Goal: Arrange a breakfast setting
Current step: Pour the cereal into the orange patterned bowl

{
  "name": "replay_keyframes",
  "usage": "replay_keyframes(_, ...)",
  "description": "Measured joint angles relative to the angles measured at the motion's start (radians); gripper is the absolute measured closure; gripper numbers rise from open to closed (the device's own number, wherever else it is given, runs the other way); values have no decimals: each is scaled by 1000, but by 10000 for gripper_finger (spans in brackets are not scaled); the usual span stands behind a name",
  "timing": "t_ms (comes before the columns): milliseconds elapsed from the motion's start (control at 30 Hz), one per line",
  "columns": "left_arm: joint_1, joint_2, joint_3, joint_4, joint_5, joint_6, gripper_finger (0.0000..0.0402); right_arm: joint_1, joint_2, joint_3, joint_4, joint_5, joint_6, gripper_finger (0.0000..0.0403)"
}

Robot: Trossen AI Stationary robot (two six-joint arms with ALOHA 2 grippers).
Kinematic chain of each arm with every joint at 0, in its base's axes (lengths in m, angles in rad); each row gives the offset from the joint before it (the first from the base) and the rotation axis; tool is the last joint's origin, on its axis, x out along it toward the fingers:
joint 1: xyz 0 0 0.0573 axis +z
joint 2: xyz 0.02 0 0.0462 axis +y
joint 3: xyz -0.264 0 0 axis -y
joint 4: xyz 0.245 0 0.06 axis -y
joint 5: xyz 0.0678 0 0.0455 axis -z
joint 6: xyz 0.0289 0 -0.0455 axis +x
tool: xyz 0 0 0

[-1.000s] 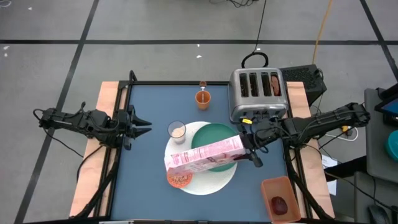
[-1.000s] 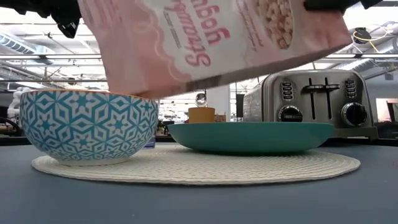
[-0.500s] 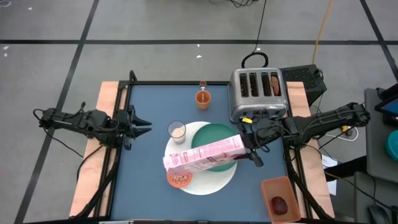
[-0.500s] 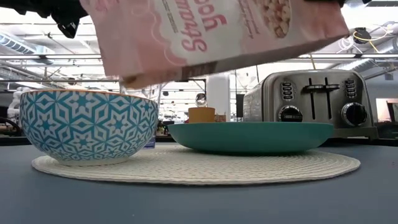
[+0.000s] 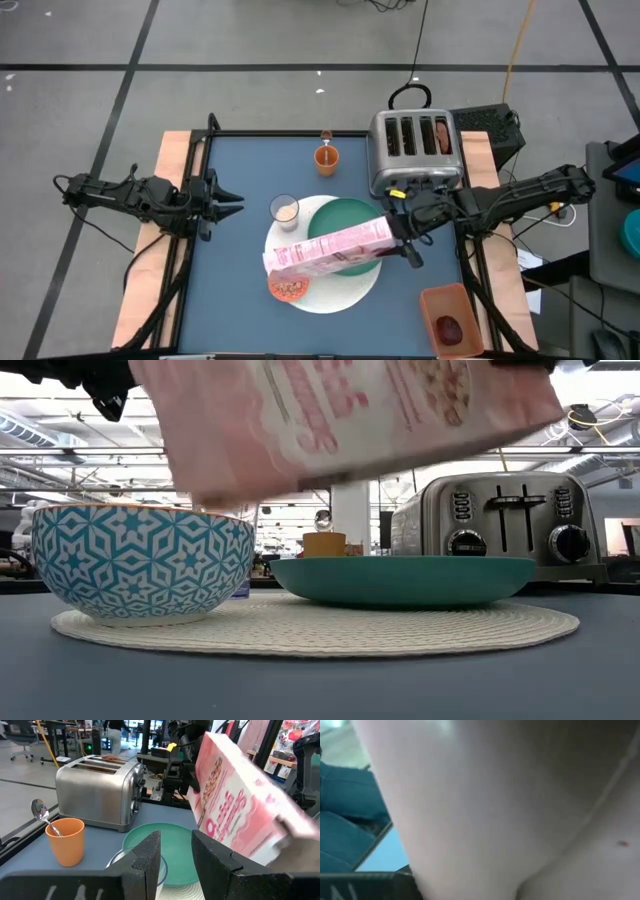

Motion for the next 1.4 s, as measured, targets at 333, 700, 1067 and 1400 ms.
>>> replay_keyframes(333, 0, 0, 0, 0, 0, 1, 286, 0, 0, 0, -16, 1, 0, 186)
replay_keyframes(700, 0, 0, 0, 0, 0, 4, 286, 0, 1, 0, -16, 1, -1, 186)
replay_keyframes(1067, 0, 0, 0, 0, 0, 3, 286, 0, -2, 0, 10, 1, -13, 186)
replay_keyframes(1400, 0, 0, 0, 0, 0, 0, 286, 0, -3, 0, 8, 1, -2, 186)
